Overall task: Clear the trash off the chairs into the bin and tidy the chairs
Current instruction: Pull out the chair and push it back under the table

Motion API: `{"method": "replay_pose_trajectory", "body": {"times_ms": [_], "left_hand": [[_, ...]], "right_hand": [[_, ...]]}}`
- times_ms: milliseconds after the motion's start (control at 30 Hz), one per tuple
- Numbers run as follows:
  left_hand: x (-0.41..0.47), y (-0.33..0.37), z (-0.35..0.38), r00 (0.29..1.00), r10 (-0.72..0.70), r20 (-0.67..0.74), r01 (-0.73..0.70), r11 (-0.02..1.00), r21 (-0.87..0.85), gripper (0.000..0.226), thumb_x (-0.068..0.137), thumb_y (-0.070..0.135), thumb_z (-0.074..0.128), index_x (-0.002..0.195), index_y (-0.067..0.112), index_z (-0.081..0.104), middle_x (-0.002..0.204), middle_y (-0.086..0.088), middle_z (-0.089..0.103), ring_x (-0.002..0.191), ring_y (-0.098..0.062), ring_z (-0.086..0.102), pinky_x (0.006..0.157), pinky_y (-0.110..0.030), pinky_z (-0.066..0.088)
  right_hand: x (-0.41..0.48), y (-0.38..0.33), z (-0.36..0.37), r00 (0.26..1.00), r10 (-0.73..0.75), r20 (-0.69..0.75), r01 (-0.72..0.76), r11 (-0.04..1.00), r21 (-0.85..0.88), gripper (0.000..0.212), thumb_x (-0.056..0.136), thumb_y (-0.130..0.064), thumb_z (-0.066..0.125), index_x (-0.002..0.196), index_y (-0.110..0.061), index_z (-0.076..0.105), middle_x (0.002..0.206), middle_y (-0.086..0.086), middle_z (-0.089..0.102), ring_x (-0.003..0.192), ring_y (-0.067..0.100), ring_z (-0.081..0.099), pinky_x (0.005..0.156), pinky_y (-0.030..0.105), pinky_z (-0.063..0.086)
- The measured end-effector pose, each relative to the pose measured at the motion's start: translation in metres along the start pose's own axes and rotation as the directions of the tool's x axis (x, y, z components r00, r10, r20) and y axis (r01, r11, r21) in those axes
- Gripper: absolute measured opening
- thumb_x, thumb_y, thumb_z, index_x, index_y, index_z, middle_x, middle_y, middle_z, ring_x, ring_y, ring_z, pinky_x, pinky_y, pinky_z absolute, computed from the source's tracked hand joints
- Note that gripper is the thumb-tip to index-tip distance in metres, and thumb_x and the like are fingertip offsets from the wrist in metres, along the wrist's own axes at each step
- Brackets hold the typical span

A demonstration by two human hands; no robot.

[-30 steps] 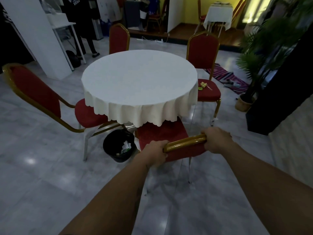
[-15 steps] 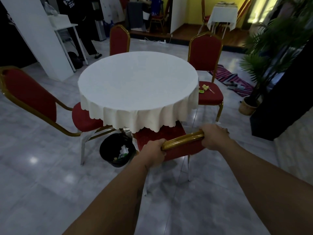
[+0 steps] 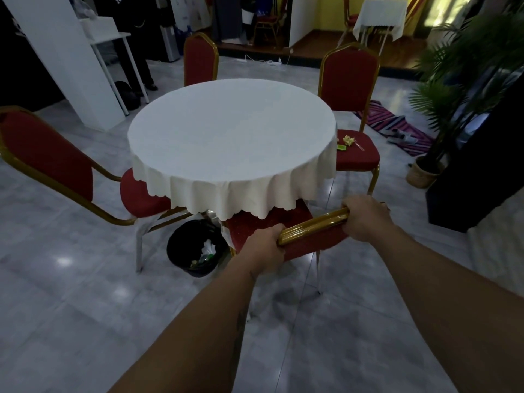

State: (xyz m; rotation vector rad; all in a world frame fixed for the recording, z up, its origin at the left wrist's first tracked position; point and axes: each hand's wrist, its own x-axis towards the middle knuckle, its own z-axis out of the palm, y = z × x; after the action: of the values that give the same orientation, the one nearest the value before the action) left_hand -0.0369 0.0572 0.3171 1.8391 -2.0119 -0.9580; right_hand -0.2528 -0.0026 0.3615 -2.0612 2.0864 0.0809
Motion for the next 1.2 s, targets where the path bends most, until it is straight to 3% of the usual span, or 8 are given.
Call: {"method": "replay_pose_trajectory", "body": {"times_ms": [267, 400, 600, 767, 900, 967, 1067, 1200], "left_hand": [[-0.001, 0.005, -0.002, 0.999, -0.032, 0.024, 0.033, 0.999, -0.023, 0.034, 0.086, 0.011, 0.059, 0.116, 0.028, 0.055, 0.106, -0.003, 0.063, 0.1, -0.024, 0.059, 0.092, -0.044, 0.051], [-0.009, 0.008, -0.006, 0.997, -0.047, 0.06, 0.046, 0.999, 0.003, 0.041, 0.083, 0.02, 0.06, 0.12, 0.034, 0.048, 0.109, -0.002, 0.058, 0.105, -0.027, 0.057, 0.097, -0.055, 0.047], [-0.048, -0.015, -0.034, 0.997, -0.072, -0.016, 0.071, 0.994, -0.084, 0.043, 0.088, 0.021, 0.057, 0.131, 0.022, 0.055, 0.122, -0.003, 0.06, 0.106, -0.021, 0.06, 0.093, -0.038, 0.055], [-0.088, -0.067, -0.076, 0.993, -0.111, -0.044, 0.102, 0.982, -0.161, 0.034, 0.091, 0.017, 0.055, 0.125, 0.018, 0.061, 0.119, -0.004, 0.065, 0.101, -0.014, 0.062, 0.082, -0.022, 0.047], [-0.104, -0.134, -0.116, 0.981, -0.192, -0.034, 0.179, 0.956, -0.233, 0.029, 0.092, 0.014, 0.055, 0.119, 0.02, 0.064, 0.106, -0.005, 0.069, 0.09, -0.015, 0.065, 0.082, -0.03, 0.055], [-0.106, -0.17, -0.135, 0.97, -0.243, -0.018, 0.228, 0.933, -0.277, 0.028, 0.092, 0.012, 0.055, 0.118, 0.02, 0.064, 0.105, -0.005, 0.068, 0.094, -0.018, 0.066, 0.083, -0.034, 0.056], [-0.101, -0.232, -0.166, 0.958, -0.285, 0.008, 0.273, 0.909, -0.315, 0.028, 0.092, 0.01, 0.055, 0.118, 0.019, 0.062, 0.104, -0.006, 0.066, 0.089, -0.016, 0.062, 0.063, -0.023, 0.047], [-0.093, -0.299, -0.205, 0.947, -0.318, 0.041, 0.314, 0.892, -0.325, 0.029, 0.092, 0.008, 0.056, 0.12, 0.012, 0.062, 0.105, -0.008, 0.062, 0.084, -0.014, 0.06, 0.058, -0.02, 0.043]], "right_hand": [[-0.007, 0.001, -0.004, 1.0, 0.006, 0.01, -0.007, 0.998, 0.068, 0.016, 0.075, -0.016, 0.065, 0.086, -0.023, 0.056, 0.097, 0.004, 0.059, 0.101, 0.028, 0.055, 0.097, 0.058, 0.046], [-0.024, -0.008, -0.014, 0.997, -0.031, 0.076, 0.023, 0.994, 0.111, 0.019, 0.072, -0.018, 0.064, 0.089, -0.021, 0.054, 0.1, 0.006, 0.058, 0.098, 0.026, 0.056, 0.087, 0.048, 0.054], [-0.062, -0.043, -0.017, 0.986, -0.156, 0.064, 0.148, 0.982, 0.121, 0.029, 0.064, -0.021, 0.062, 0.09, -0.031, 0.053, 0.097, -0.002, 0.054, 0.106, 0.025, 0.051, 0.099, 0.051, 0.047], [-0.083, -0.095, -0.016, 0.976, -0.201, 0.083, 0.192, 0.976, 0.1, 0.044, 0.075, -0.021, 0.062, 0.118, -0.028, 0.06, 0.114, -0.003, 0.058, 0.111, 0.023, 0.054, 0.11, 0.055, 0.035], [-0.074, -0.155, -0.001, 0.959, -0.25, 0.133, 0.227, 0.96, 0.167, 0.044, 0.081, -0.021, 0.065, 0.124, -0.024, 0.061, 0.122, 0.0, 0.058, 0.111, 0.022, 0.056, 0.098, 0.042, 0.048], [-0.063, -0.186, 0.012, 0.956, -0.256, 0.143, 0.218, 0.946, 0.241, 0.042, 0.083, -0.014, 0.064, 0.125, -0.021, 0.061, 0.12, 0.0, 0.057, 0.107, 0.019, 0.056, 0.086, 0.031, 0.051], [-0.044, -0.236, 0.034, 0.958, -0.235, 0.162, 0.172, 0.929, 0.327, 0.039, 0.085, -0.011, 0.064, 0.123, -0.018, 0.063, 0.113, 0.0, 0.058, 0.1, 0.016, 0.056, 0.069, 0.021, 0.045], [-0.018, -0.295, 0.061, 0.956, -0.194, 0.222, 0.092, 0.912, 0.399, 0.029, 0.087, -0.008, 0.063, 0.114, -0.018, 0.064, 0.098, -0.007, 0.056, 0.099, 0.016, 0.056, 0.075, 0.023, 0.044]]}}
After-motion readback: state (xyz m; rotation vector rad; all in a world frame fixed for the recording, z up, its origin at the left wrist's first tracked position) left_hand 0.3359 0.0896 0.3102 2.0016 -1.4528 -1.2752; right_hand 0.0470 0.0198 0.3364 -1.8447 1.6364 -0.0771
